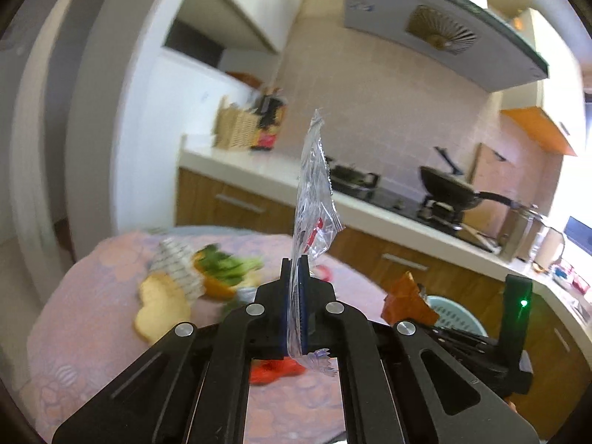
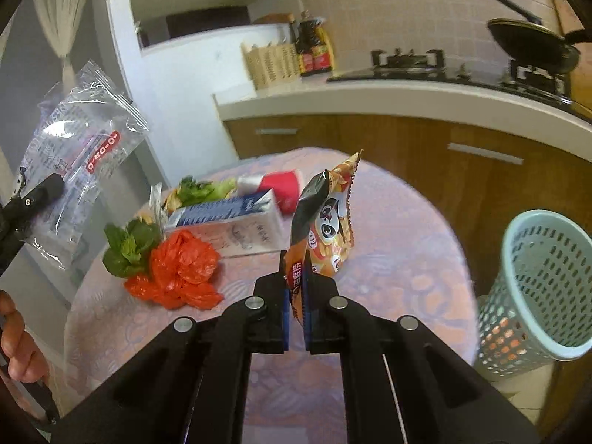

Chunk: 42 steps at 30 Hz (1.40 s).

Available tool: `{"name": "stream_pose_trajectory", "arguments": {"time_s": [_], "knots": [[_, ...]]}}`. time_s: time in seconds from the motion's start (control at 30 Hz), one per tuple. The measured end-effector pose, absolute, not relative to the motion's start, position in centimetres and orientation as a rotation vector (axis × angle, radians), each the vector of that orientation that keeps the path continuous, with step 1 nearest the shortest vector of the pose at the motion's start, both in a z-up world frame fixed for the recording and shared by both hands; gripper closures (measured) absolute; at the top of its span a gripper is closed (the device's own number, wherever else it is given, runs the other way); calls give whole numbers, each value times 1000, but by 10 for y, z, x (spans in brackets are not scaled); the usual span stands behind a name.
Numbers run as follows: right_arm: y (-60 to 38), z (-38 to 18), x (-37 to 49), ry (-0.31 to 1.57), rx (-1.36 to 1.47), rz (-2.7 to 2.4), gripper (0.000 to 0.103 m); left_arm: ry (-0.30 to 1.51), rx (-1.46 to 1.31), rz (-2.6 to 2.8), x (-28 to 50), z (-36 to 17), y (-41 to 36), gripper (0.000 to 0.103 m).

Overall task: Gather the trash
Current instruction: 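Carry both bags over the wastebasket and open both tools to drop them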

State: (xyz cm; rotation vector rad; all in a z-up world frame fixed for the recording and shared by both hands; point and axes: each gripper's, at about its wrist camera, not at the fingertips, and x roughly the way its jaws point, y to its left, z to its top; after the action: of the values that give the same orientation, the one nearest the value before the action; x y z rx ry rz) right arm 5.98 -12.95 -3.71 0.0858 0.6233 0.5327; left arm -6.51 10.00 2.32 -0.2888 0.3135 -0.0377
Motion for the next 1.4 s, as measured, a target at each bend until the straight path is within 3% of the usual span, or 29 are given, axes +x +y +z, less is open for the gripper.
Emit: {"name": "stream_pose_trajectory", "arguments": {"time_s": [0.33,0.57,0.77,1.03,1.27,1.4], "knots": [[-234,-9,65,542,157,328,99,337,-165,-219,-35,54,10,102],[-307,-16,84,571,207,164,99,450,-93,-350,16,55,-63,102],[-365,-35,115,635,246,59,99,606,-1,-436,72,38,-138,102],[-426,-93,158,870,324,-8,99,827,56,-503,140,-12,-226,102],[-438,-133,172,995,320,-3,99,903,148,-499,174,-47,-280,102],[-445,-142,169,1010,328,7,93,917,160,-500,186,-54,-296,102]]}}
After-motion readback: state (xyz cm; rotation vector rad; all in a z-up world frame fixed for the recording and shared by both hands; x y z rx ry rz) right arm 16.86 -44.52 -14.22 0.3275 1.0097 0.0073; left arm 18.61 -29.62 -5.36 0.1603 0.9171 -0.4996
